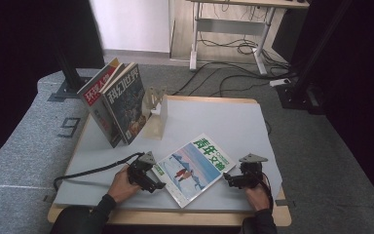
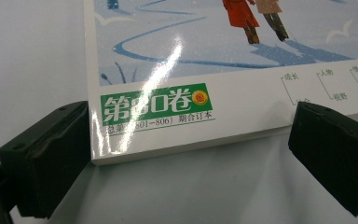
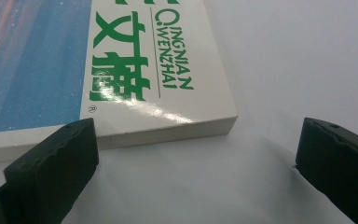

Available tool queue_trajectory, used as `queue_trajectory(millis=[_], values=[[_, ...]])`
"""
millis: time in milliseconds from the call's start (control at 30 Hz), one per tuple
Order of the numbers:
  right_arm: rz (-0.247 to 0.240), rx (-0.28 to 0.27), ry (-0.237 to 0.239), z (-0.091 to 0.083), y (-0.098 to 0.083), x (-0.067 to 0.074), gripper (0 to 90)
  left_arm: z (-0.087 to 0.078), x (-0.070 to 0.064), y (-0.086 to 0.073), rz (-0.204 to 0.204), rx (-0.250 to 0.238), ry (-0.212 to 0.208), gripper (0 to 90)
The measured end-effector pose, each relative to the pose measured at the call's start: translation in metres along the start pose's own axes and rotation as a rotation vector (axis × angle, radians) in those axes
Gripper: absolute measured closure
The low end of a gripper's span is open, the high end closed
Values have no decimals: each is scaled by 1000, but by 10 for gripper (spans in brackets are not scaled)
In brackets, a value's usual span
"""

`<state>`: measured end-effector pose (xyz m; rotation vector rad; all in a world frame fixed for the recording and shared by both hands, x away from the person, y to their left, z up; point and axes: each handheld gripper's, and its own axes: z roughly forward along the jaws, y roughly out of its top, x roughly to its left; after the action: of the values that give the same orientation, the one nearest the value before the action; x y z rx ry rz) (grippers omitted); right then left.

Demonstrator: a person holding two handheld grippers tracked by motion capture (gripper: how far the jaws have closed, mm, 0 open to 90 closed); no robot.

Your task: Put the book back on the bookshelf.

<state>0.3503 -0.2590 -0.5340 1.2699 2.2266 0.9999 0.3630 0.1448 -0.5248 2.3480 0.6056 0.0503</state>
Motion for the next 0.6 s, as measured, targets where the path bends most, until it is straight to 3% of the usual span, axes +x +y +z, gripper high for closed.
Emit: queue_trajectory(millis=[367,600], values=[[14,5,-6,11,11,-9,0,-4,-7,-5,-8,-1,-26,0],[23,11,-14,19,19,-15,0,-6,-13,-9,-35,-19,-56,0]])
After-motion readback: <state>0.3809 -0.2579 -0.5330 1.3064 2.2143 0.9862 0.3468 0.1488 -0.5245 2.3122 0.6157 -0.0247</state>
